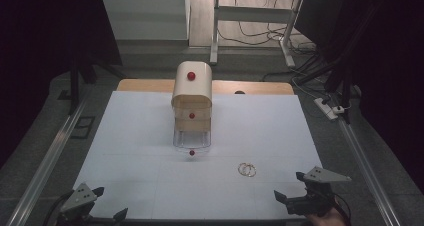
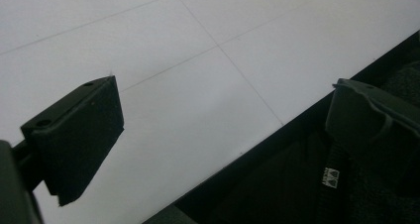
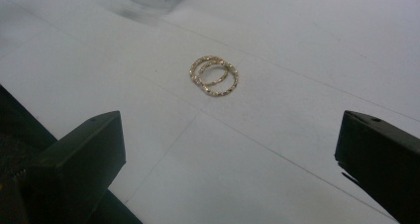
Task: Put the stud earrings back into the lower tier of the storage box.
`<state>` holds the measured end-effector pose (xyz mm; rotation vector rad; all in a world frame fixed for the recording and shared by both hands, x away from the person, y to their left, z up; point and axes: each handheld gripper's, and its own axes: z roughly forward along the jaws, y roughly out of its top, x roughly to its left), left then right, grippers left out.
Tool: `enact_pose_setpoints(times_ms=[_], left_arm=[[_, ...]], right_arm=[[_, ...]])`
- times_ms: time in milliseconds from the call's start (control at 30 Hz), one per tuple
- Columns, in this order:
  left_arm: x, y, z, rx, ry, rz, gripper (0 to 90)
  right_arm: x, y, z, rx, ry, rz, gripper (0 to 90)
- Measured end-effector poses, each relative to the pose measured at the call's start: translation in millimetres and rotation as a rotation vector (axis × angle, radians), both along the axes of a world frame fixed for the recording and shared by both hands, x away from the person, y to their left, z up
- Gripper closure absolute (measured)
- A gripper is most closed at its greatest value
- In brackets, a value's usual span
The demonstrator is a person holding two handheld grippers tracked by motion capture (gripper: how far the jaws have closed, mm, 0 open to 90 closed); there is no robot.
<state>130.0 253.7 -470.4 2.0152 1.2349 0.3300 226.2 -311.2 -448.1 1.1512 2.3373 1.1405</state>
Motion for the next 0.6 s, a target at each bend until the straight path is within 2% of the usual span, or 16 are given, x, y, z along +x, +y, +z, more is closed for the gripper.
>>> enact_pose_setpoints(times_ms=[100, 133, 233, 433, 600], left_arm=[[1.0, 2.4, -0.5, -0.017, 0.016, 0.014, 1.6], [1.2, 3.3, -0.7, -0.023, 0.02, 0.015, 1.2], [1.0, 4.7, -0.8, -0.035, 0.025, 0.017, 1.1], [2.0, 2.0, -1.1, -0.013, 0.034, 0.015, 0.9], [3.0, 3.1, -1.4, -0.02, 0.042, 0.019, 0.4]], right_arm=[[1.9, 0.5, -0.6, 0.0, 0.018, 0.013, 0.1], [3.4, 0.9, -1.0, 0.007, 0.037, 0.026, 2.5], [4.5, 1.6, -1.4, 0.007, 0.045, 0.037, 2.9], [5.7, 2.6, -2.0, -0.003, 0.055, 0.033, 0.8], [7.2, 0.9, -2.3, 0.011, 0.072, 0.021, 0.0]])
